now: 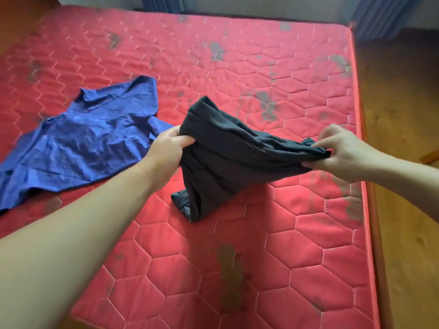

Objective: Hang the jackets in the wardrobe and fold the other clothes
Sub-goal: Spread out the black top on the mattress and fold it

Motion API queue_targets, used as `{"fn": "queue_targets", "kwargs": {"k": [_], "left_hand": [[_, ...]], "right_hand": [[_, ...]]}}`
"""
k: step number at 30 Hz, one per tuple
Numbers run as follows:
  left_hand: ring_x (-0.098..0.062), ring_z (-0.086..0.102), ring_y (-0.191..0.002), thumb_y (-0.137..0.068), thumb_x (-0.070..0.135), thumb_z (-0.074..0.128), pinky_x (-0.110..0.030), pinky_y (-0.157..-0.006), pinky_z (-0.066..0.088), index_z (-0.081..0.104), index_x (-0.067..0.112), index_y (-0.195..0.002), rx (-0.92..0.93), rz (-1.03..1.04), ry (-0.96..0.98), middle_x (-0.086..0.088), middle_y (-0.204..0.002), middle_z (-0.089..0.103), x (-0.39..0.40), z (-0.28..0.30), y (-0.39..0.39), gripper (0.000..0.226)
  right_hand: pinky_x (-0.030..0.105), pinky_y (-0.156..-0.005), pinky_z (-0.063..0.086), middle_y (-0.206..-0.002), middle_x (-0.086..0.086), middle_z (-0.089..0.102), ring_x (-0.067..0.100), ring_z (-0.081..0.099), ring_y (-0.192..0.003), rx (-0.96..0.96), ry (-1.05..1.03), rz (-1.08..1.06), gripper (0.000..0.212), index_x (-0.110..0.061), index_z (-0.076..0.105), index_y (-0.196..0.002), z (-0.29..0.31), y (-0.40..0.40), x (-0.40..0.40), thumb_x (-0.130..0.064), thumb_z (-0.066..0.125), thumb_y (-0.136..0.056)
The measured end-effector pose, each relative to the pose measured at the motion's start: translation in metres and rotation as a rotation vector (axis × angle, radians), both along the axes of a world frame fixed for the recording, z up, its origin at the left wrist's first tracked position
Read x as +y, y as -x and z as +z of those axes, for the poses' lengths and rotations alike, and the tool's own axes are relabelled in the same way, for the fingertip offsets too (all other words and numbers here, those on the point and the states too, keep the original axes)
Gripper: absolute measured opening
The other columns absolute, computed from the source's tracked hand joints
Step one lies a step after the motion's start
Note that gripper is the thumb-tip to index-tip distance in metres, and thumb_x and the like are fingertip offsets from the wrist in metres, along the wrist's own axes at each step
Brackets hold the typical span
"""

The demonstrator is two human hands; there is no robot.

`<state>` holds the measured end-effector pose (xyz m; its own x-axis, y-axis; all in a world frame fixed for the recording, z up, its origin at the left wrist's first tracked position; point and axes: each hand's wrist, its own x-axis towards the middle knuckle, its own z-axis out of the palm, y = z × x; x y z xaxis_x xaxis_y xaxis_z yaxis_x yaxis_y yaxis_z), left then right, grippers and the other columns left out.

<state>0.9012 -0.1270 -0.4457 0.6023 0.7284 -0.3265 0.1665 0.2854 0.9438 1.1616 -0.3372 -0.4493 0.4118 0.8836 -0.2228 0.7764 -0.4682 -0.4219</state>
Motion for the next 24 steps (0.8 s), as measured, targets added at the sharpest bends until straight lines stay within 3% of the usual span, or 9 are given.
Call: {"fn": "queue_targets", "kwargs": {"k": [2,3,5,7,12,15,19,21,24], "left_hand": [[-0.016,0.064,-0.08,-0.095,0.001,0.048,-0.028,-0.07,0.05,0.065,0.017,-0.092,0.062,-0.029,-0.104,-0.005,-0.092,0.07,0.014,0.018,-0.013,0.023],[-0.012,0.064,-0.076,-0.095,0.002,0.048,-0.023,-0.067,0.051,0.065,0.018,-0.092,0.07,-0.035,-0.149,-0.002,-0.09,0.069,0.022,0.03,-0.021,0.023],[-0.008,0.062,-0.071,-0.095,0.0,0.048,-0.017,-0.061,0.049,0.064,0.017,-0.09,0.067,-0.033,-0.233,0.0,-0.088,0.068,0.04,0.057,-0.035,0.024],[-0.008,0.061,-0.069,-0.095,-0.002,0.046,-0.019,-0.062,0.05,0.062,0.016,-0.087,0.045,-0.021,-0.294,-0.001,-0.087,0.066,0.057,0.088,-0.049,0.026],[-0.006,0.06,-0.065,-0.092,-0.004,0.042,-0.023,-0.064,0.049,0.059,0.019,-0.082,0.022,0.017,-0.377,0.004,-0.082,0.064,0.092,0.155,-0.068,0.03],[-0.007,0.063,-0.074,-0.088,-0.004,0.043,-0.026,-0.073,0.051,0.062,0.024,-0.089,-0.1,-0.001,-0.35,0.009,-0.086,0.068,0.102,0.183,-0.068,0.035],[-0.008,0.066,-0.079,-0.074,-0.001,0.055,-0.029,-0.081,0.054,0.071,0.028,-0.079,-0.118,-0.076,-0.338,0.013,-0.081,0.071,0.098,0.17,-0.049,0.034],[-0.007,0.066,-0.076,-0.067,0.001,0.059,-0.028,-0.081,0.056,0.071,0.024,-0.079,-0.048,-0.152,-0.377,0.011,-0.079,0.071,0.089,0.14,-0.035,0.028],[0.001,0.063,-0.073,-0.076,0.0,0.072,-0.018,-0.074,0.054,0.071,0.02,-0.084,0.091,-0.33,-0.404,0.014,-0.075,0.071,0.069,0.081,-0.006,0.021]], "right_hand": [[0.033,-0.103,0.036,-0.136,0.004,0.053,0.026,0.044,-0.126,-0.128,-0.005,0.1,0.013,-0.023,0.077,-0.087,0.017,-0.014,0.017,-0.031,0.078,-0.077],[0.036,-0.102,0.04,-0.132,0.003,0.059,0.026,0.049,-0.122,-0.153,0.006,0.135,0.015,-0.02,0.077,-0.089,0.032,-0.019,0.027,-0.03,0.077,-0.078],[0.037,-0.082,0.05,-0.097,0.006,0.072,0.027,0.061,-0.091,-0.22,0.068,0.152,0.018,-0.015,0.074,-0.087,0.066,-0.028,0.048,-0.031,0.072,-0.082],[0.038,-0.071,0.05,-0.076,0.007,0.068,0.03,0.057,-0.075,-0.329,0.054,0.152,0.02,-0.014,0.071,-0.084,0.1,-0.036,0.066,-0.034,0.07,-0.083],[0.04,-0.072,0.049,-0.08,0.013,0.066,0.037,0.059,-0.082,-0.567,-0.232,0.139,0.022,-0.015,0.071,-0.088,0.173,-0.053,0.092,-0.036,0.067,-0.085],[0.039,-0.067,0.046,-0.064,-0.001,0.05,0.036,0.055,-0.075,-0.628,-0.394,0.134,0.025,-0.02,0.059,-0.073,0.203,-0.056,0.09,-0.039,0.058,-0.088],[0.042,-0.064,0.05,-0.069,-0.003,0.049,0.036,0.06,-0.075,-0.697,-0.467,0.253,0.035,-0.014,0.066,-0.081,0.195,-0.047,0.067,-0.042,0.045,-0.08],[0.043,-0.059,0.051,-0.068,-0.003,0.048,0.035,0.061,-0.07,-0.636,-0.436,0.289,0.032,-0.013,0.067,-0.079,0.169,-0.037,0.05,-0.037,0.047,-0.076],[0.039,-0.055,0.053,-0.075,-0.001,0.061,0.031,0.065,-0.07,-0.512,-0.341,0.286,0.022,-0.018,0.071,-0.081,0.108,-0.005,0.023,-0.031,0.057,-0.069]]}}
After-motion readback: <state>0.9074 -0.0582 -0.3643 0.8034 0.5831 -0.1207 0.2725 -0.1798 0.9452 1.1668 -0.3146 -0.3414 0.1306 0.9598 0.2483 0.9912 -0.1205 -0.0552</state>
